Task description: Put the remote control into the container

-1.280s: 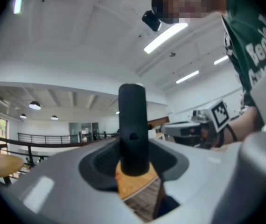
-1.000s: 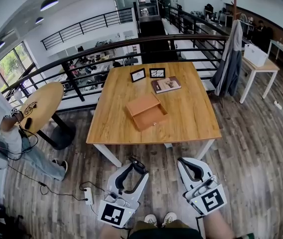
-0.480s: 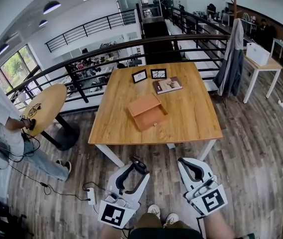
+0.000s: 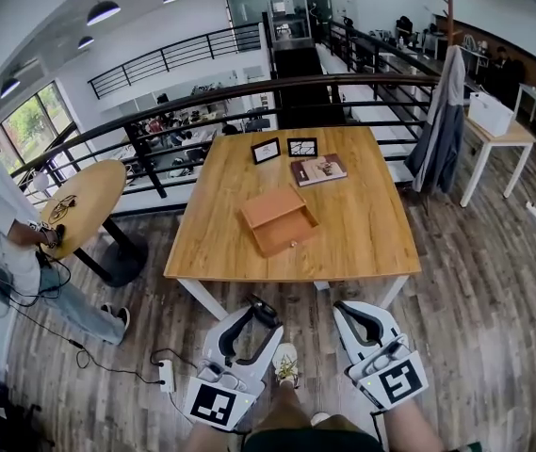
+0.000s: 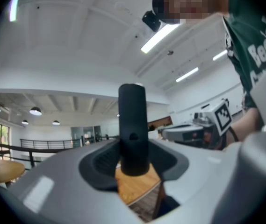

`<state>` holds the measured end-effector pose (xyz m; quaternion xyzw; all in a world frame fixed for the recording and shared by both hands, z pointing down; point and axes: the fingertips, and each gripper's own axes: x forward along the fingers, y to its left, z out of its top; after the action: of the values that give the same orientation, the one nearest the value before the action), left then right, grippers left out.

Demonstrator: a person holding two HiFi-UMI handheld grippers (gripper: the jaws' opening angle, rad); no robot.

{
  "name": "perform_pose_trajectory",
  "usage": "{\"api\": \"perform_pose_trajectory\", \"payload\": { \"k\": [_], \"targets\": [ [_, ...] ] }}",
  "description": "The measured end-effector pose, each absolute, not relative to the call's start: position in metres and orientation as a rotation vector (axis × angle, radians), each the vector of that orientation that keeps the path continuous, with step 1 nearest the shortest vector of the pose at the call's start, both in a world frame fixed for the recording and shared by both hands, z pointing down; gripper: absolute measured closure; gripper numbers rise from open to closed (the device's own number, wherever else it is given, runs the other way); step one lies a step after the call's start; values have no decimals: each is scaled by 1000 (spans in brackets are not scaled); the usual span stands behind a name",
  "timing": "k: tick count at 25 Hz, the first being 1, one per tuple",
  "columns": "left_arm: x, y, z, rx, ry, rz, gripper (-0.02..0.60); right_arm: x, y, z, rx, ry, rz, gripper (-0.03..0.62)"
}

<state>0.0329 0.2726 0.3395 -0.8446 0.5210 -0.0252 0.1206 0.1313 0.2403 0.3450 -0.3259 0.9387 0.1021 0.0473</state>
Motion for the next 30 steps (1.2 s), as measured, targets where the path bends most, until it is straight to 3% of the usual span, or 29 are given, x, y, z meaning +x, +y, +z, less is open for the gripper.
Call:
{"api": "perform_pose_trajectory", "payload": {
  "k": [30],
  "targets": [
    [-50,23,370,-2594,1416,-67,396,48,-2,369,-1130,2878,260,577]
  ]
}}
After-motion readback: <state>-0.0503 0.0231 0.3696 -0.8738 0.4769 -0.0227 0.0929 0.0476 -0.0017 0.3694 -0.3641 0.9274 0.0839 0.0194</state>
